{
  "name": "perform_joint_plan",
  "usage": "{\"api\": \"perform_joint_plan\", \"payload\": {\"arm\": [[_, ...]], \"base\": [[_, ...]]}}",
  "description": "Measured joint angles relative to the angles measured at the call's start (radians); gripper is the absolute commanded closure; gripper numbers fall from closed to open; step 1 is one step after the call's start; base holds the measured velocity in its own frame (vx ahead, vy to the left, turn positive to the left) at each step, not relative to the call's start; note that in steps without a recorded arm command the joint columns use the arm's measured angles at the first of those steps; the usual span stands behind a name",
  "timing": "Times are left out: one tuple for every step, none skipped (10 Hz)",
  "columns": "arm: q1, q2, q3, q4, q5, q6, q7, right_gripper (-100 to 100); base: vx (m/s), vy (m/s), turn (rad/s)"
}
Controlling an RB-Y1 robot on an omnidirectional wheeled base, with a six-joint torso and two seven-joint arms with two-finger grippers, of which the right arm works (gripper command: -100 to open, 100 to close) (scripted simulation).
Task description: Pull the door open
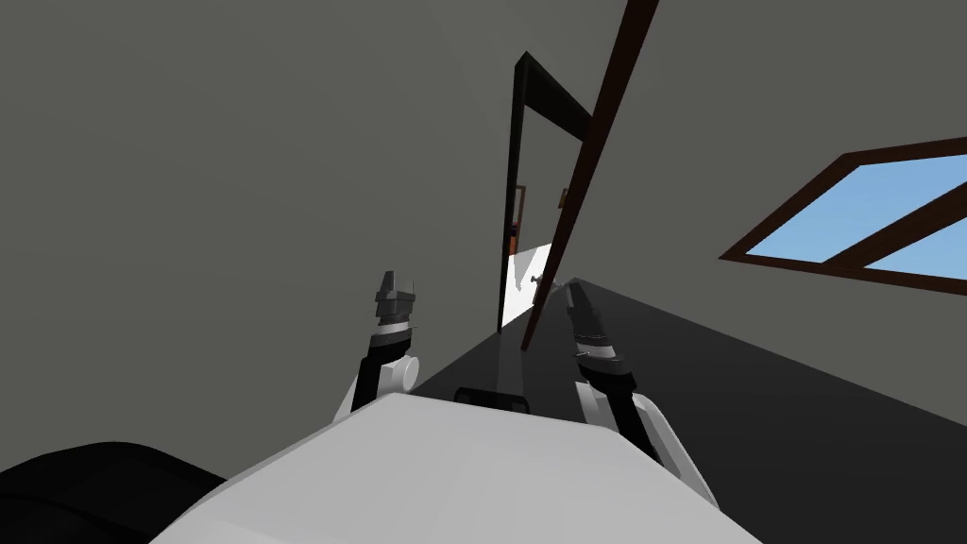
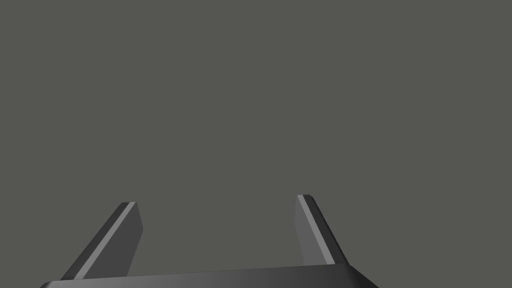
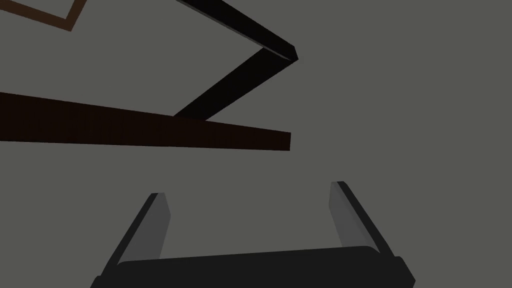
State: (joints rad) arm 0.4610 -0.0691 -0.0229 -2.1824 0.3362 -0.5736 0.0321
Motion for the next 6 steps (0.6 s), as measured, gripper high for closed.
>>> {"api": "perform_joint_plan", "payload": {"arm": [[-0.004,0.0,0.0,0.018,0.023,-0.009,0.009,-100],[-0.013,-0.001,-0.001,0.04,0.046,-0.019,0.019,-100],[-0.016,-0.002,-0.003,0.057,0.068,-0.029,0.027,-100],[-0.022,-0.003,-0.002,0.074,0.092,-0.036,0.036,-100],[-0.027,-0.005,-0.003,0.086,0.116,-0.04,0.044,-100],[-0.033,-0.009,-0.004,0.097,0.141,-0.04,0.049,-100]], "base": [[0.081,-0.053,-0.004],[0.102,-0.05,-0.001],[0.1,-0.052,-0.004],[0.097,-0.043,-0.001],[0.095,-0.037,-0.003],[0.099,-0.039,-0.003]]}}
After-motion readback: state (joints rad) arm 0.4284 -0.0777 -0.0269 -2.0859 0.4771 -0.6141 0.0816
